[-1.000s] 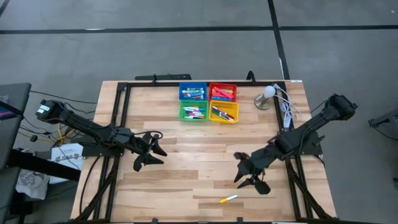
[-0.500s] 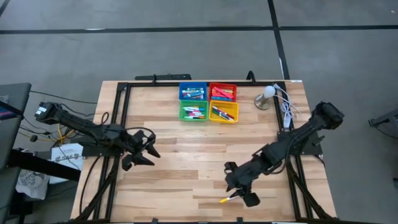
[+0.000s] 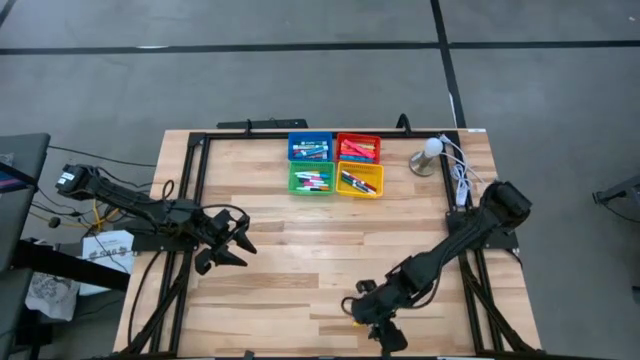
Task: Pick & Place Markers
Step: Put the yellow highlighter in the green bin
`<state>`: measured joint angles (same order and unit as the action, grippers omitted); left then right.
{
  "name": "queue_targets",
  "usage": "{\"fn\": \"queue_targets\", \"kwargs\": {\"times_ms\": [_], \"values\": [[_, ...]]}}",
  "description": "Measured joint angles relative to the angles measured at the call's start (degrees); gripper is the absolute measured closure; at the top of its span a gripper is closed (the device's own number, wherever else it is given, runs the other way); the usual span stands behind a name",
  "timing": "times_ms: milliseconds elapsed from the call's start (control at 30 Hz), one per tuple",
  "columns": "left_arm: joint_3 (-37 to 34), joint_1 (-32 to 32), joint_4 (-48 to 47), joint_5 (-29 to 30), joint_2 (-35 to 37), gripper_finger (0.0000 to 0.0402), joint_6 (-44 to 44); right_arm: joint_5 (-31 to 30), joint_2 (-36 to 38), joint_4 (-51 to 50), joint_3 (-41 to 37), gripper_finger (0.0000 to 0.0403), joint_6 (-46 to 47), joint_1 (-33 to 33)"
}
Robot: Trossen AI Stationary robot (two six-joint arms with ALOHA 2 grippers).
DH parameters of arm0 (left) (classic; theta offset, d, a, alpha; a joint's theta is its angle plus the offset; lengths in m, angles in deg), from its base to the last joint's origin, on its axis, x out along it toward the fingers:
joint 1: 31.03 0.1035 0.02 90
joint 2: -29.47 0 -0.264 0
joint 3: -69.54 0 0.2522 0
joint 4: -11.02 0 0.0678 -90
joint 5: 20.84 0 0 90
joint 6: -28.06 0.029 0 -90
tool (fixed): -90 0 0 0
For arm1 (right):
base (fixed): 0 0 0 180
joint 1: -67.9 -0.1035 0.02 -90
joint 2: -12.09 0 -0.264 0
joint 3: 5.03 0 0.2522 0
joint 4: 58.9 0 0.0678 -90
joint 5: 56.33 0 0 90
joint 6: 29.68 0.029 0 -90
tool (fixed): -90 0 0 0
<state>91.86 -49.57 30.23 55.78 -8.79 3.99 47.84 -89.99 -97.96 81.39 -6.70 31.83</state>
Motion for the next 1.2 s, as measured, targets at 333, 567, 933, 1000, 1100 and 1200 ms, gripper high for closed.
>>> {"fn": "queue_targets", "kwargs": {"times_ms": [333, 567, 933, 1000, 1100, 1200], "values": [[0.0, 0.0, -0.46, 0.0, -0.02, 0.0202, -0.13, -0.69, -8.81, -5.35, 5.48, 0.0223, -2.45, -1.8], [0.0, -0.02, -0.59, -0.02, -0.04, 0.0202, -0.15, -2.21, -11.53, -7.92, 5.93, 0.0238, -2.25, -1.29], [0.0, -0.04, -0.61, -0.81, -0.02, 0.0202, -0.18, -5.49, -11.67, -8.98, 5.93, 0.0237, -1.99, -0.37], [0.0, -0.04, -0.61, -0.83, -0.04, 0.0202, -0.18, -5.81, -11.67, -8.98, 5.91, 0.0237, -1.99, -0.63], [0.0, -0.02, -0.76, -0.83, -0.02, 0.0202, -0.18, -6.89, -11.67, -8.98, 5.9, 0.0238, -1.96, -1.52], [0.0, -0.02, -0.81, -0.83, -0.03, 0.0202, -0.18, -7.28, -12.5, -8.86, 5.89, 0.0239, -1.14, -2.08]]}}
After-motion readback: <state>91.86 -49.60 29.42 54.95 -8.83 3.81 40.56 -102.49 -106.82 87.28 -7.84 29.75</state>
